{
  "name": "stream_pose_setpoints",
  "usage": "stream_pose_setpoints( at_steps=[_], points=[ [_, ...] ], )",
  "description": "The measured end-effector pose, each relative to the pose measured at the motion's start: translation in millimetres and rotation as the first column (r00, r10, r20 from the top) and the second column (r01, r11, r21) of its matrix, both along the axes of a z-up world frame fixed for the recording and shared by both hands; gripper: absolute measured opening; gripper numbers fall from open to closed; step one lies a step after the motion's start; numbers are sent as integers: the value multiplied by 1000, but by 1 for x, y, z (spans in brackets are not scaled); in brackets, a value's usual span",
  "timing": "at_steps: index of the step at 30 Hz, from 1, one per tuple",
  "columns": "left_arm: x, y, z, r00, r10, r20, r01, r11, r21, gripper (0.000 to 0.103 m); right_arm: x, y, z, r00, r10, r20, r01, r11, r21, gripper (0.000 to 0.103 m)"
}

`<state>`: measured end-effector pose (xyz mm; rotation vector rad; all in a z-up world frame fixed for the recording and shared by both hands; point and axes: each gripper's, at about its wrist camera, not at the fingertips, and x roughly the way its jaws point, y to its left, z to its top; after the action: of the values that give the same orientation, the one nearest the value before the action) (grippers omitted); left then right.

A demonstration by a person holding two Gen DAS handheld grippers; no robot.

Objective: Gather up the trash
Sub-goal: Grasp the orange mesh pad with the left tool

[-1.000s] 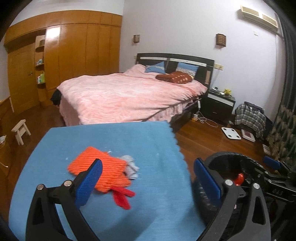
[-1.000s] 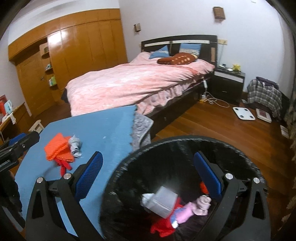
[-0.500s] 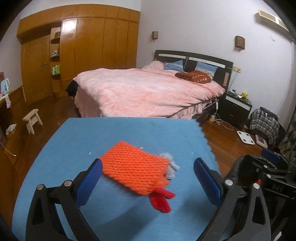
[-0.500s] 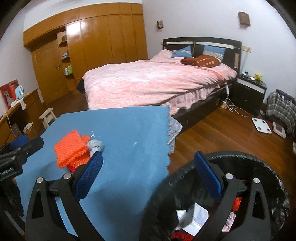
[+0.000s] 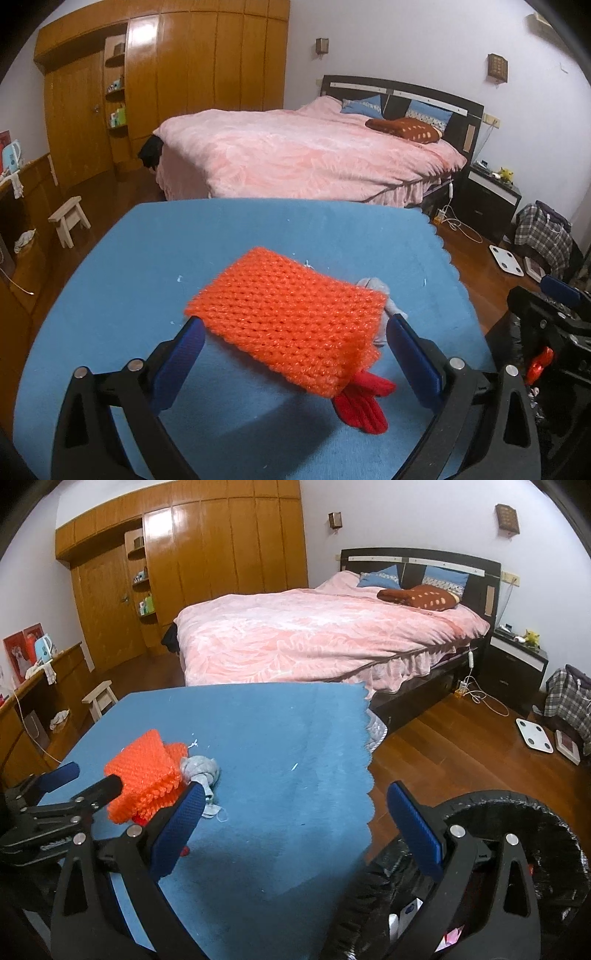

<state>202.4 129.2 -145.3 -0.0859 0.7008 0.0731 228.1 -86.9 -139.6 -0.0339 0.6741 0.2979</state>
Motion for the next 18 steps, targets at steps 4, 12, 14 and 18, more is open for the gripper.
stream_pose_setpoints(
  at_steps=[4,12,14,18],
  points=[
    [10,-2,-10,1000,-7,-29,7,1000,-2,96,1,4,-2,1000,4,-3,-4,1000,0,96],
    [23,1,-33,996,-25,-91,23,999,-27,81,2,8,-4,1000,9,-12,-9,1000,7,96],
    [24,1,-38,993,-41,-113,36,998,-43,73,2,9,-3,1000,11,-10,-11,1000,7,96],
    [17,5,-39,993,-59,-101,51,995,-81,62,-1,12,-2,1000,20,-3,-20,1000,2,96]
  ],
)
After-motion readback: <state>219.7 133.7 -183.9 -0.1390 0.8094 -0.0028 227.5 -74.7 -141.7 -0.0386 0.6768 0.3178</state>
